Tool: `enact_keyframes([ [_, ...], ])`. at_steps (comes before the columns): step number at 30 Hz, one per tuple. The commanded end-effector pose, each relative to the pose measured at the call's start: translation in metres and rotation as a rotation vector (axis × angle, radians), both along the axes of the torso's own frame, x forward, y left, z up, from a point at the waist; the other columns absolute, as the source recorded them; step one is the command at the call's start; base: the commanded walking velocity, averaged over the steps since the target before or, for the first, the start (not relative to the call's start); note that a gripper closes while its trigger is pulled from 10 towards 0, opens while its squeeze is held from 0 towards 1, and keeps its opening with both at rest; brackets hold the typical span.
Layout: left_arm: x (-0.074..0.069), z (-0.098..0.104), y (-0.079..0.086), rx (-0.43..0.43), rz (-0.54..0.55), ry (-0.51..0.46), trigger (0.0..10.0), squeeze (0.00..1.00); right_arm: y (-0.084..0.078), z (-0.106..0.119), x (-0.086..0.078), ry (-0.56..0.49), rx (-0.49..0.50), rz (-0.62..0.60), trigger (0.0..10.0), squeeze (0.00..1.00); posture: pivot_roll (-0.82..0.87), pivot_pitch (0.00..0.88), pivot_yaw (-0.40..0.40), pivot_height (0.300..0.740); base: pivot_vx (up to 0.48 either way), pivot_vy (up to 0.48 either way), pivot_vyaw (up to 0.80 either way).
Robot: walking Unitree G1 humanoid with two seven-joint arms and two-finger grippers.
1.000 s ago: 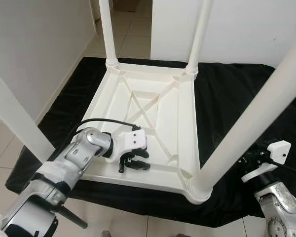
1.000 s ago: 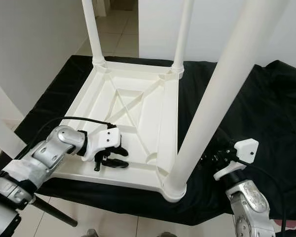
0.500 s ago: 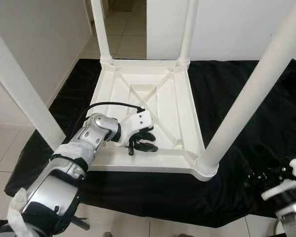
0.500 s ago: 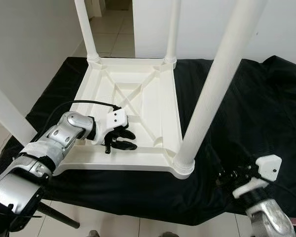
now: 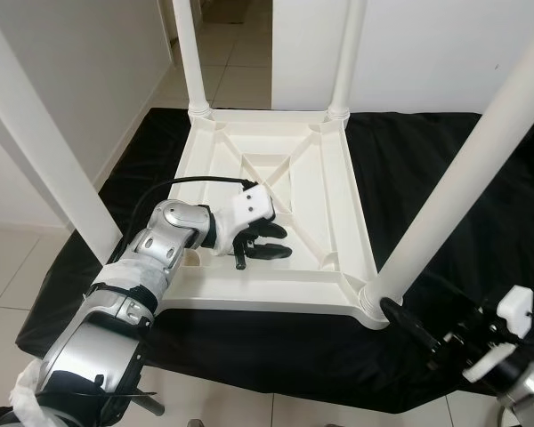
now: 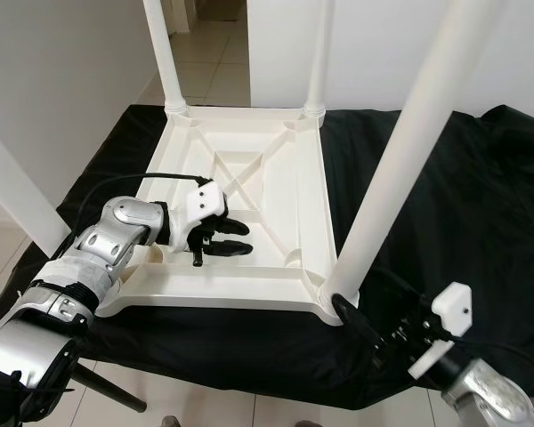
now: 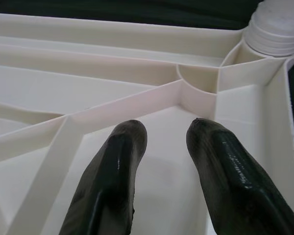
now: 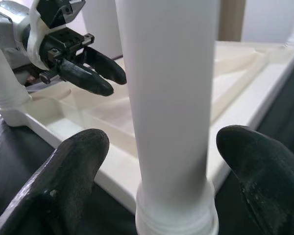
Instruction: Building children table
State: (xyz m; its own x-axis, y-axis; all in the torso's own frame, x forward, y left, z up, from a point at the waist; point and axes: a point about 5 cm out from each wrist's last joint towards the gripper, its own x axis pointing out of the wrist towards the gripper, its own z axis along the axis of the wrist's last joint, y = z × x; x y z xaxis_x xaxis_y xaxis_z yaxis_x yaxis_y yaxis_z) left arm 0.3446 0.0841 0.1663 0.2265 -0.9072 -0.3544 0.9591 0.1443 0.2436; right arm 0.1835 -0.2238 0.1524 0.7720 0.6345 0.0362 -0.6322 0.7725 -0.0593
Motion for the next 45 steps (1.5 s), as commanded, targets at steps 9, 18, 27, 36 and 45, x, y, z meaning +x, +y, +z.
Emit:
enact_keyframes([
  [9,-0.018,0.011,0.017,-0.183,0.254,-0.087,10.0,0.0,0.009,0.003,0.043,-0.043,-0.001,0.024,10.0,0.0,-0.08,0.0,-0.018,0.74,0.0,0.0,0.0],
  [18,-0.033,0.033,-0.005,-0.397,0.38,-0.141,10.0,0.0,-0.012,0.008,0.06,-0.014,-0.052,0.041,9.9,0.0,-0.04,0.0,-0.05,0.74,0.0,0.0,0.0],
  [27,-0.05,0.022,-0.032,-0.36,0.364,-0.124,10.0,0.0,-0.017,-0.003,0.061,0.038,-0.048,-0.01,0.0,0.0,-0.06,0.0,-0.033,0.74,0.0,0.0,0.0],
  [36,-0.053,0.007,-0.05,-0.3,0.327,-0.074,10.0,0.0,-0.016,-0.012,0.055,0.069,-0.001,-0.196,0.0,0.0,-0.09,0.0,-0.041,0.74,0.0,0.0,0.0],
  [45,-0.06,-0.008,-0.056,-0.256,0.41,-0.04,10.0,0.0,0.009,-0.024,0.047,0.069,0.073,-0.476,0.0,0.0,-0.14,0.017,0.0,0.74,0.0,0.0,0.0],
])
